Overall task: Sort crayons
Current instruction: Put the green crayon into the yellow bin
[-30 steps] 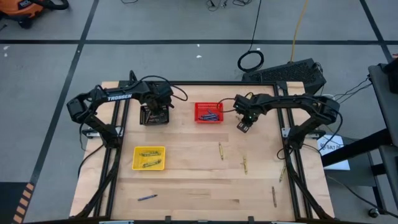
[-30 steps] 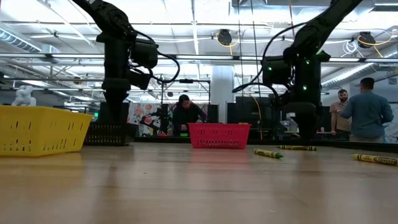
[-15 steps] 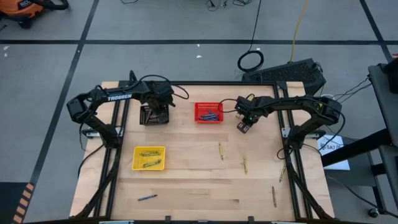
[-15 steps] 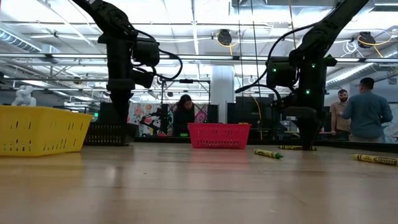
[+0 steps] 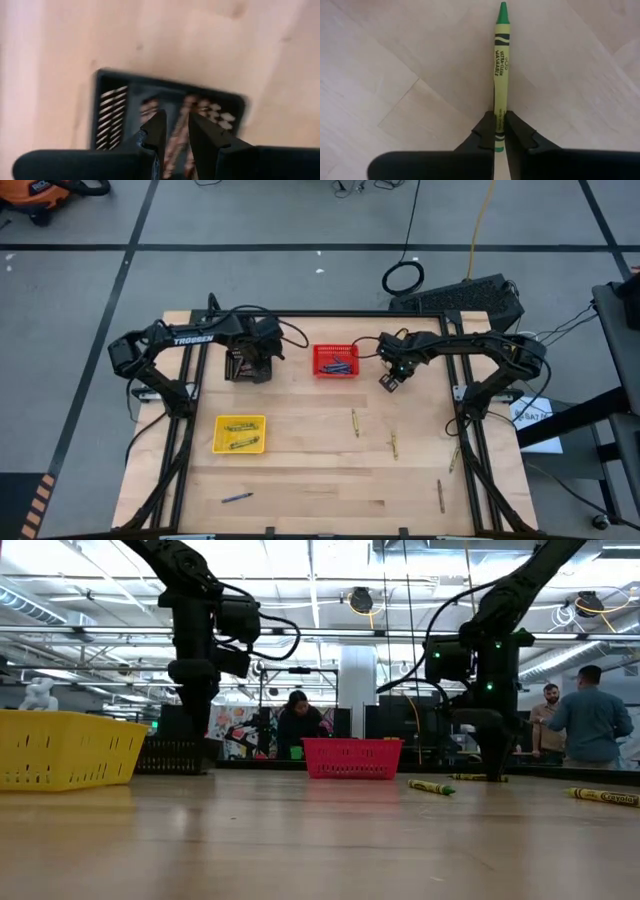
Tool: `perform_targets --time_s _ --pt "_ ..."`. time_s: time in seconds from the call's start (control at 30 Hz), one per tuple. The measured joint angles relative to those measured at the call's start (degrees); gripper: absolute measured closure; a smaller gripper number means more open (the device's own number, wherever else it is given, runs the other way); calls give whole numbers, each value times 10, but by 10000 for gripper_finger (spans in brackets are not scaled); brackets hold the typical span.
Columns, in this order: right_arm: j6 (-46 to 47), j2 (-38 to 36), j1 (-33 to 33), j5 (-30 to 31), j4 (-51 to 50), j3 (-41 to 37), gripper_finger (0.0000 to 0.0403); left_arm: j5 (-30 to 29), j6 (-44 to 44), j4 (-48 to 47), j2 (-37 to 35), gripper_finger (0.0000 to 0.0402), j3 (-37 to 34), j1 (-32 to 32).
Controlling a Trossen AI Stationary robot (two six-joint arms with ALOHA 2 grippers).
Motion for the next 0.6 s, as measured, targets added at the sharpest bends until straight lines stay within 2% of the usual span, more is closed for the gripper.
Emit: perform_targets --time_s 0.27,0.6 --pt "-37 1 16 -46 -86 89 402 98 -4 86 0 324 0 -21" --pt "-33 0 78 -44 -196 198 402 120 -36 117 0 324 15 -69"
